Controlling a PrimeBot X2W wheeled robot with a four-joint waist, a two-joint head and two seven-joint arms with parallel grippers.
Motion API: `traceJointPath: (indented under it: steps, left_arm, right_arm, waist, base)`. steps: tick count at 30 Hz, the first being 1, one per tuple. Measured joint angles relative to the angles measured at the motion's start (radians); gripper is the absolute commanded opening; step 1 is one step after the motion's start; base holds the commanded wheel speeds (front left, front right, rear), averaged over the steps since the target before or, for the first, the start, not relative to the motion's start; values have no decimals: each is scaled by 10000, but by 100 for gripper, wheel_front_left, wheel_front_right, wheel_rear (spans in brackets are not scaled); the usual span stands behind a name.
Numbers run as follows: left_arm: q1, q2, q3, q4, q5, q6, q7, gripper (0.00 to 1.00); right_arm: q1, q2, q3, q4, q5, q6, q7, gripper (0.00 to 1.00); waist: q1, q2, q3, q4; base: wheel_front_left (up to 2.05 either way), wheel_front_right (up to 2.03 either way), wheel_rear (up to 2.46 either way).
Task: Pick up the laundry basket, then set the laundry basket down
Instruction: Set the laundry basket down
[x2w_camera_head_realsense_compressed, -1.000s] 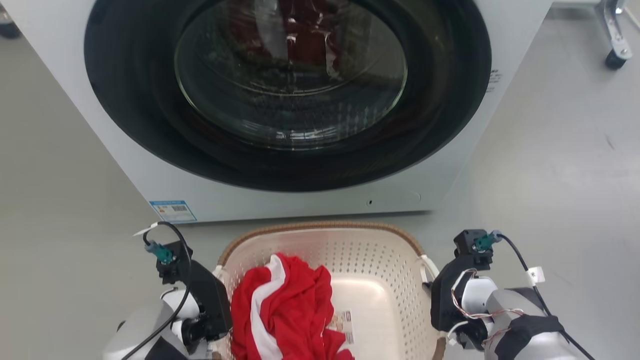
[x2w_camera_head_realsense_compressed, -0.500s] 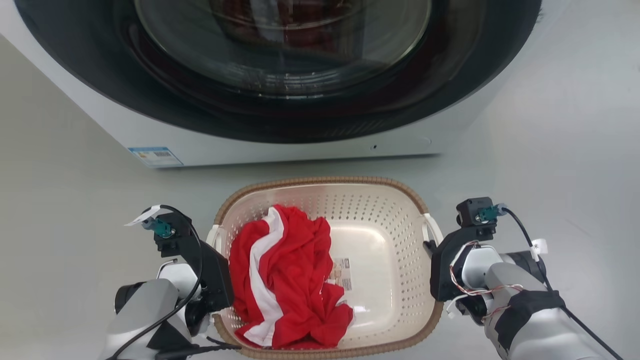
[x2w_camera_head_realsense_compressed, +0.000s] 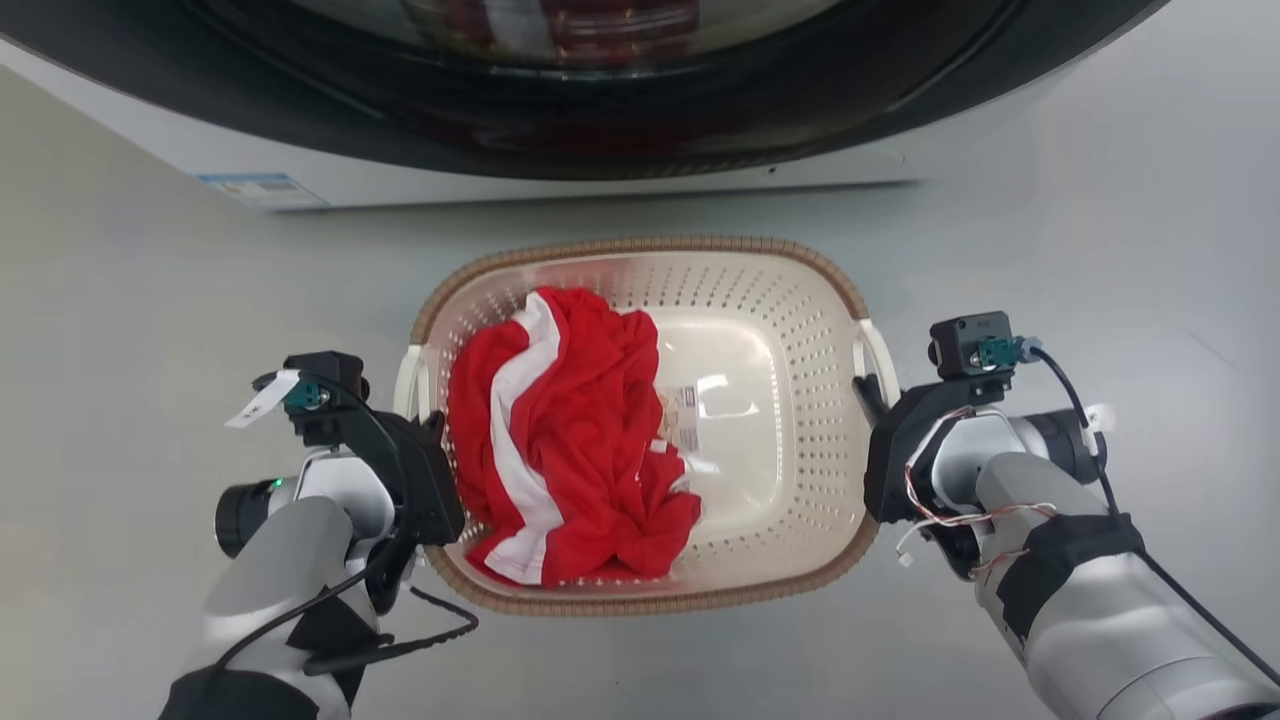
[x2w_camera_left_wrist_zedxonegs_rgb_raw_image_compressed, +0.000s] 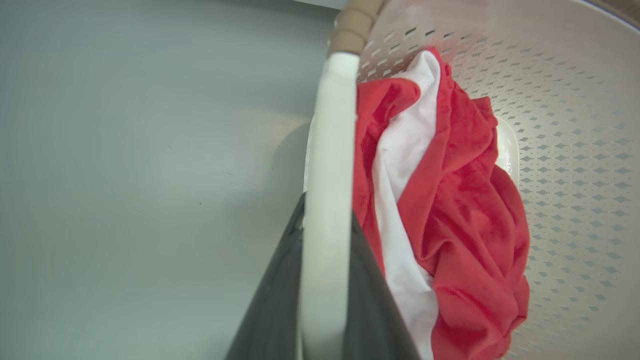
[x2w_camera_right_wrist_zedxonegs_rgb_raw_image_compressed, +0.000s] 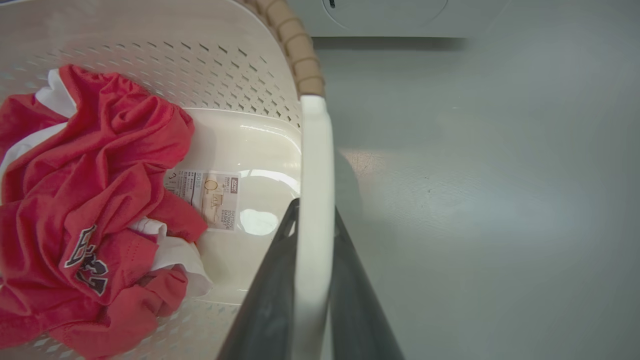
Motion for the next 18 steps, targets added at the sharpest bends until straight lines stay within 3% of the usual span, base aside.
traceJointPath:
  steps: [18]
  left_arm:
    - [-884, 63, -61, -92, 341, -29, -1423, 0]
  right_arm:
    - [-803, -98, 82, -111, -305, -466, -1436, 0]
  waist:
    - [-2, -1, 2277, -46]
  base:
    - [0, 0, 0]
